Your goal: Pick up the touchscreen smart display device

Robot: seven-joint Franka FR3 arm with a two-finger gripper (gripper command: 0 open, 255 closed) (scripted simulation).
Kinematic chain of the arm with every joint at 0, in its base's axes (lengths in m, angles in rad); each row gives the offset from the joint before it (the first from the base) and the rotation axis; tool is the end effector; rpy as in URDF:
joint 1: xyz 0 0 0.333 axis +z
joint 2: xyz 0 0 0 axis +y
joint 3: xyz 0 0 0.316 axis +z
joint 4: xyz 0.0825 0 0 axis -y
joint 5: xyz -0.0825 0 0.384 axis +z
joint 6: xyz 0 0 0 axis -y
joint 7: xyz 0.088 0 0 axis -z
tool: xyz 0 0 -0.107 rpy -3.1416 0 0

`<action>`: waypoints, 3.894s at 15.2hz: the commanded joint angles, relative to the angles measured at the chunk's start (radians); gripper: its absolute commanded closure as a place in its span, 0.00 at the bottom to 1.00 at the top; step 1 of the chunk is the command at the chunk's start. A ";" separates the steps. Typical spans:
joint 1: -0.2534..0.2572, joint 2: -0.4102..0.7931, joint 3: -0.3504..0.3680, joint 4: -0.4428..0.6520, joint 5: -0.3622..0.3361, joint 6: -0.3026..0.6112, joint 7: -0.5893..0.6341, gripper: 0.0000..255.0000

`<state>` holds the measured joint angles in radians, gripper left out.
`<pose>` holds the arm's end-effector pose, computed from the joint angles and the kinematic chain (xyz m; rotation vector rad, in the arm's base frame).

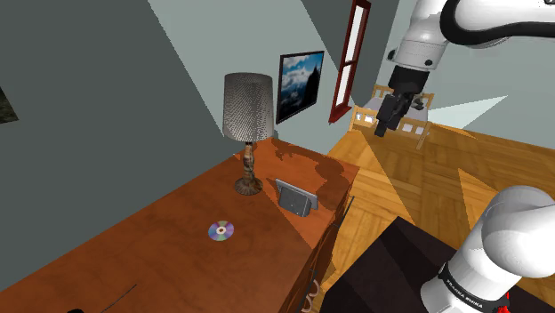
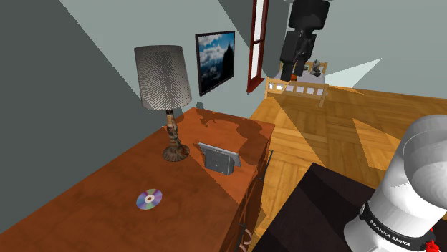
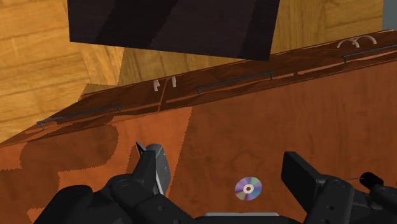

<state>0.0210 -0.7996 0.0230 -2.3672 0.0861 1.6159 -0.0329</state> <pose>0.3070 0.0245 0.5937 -3.0692 -0.1052 -0.0738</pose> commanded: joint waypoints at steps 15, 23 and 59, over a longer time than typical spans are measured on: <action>-0.025 0.328 0.067 -0.182 -0.150 0.515 -0.041 0.00; -0.082 0.628 0.107 -0.154 -0.331 0.783 0.027 0.00; -0.023 1.387 -0.052 0.257 -0.955 1.071 0.413 1.00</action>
<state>-0.0017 0.5865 -0.0287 -2.1101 -0.8684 2.6864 0.3803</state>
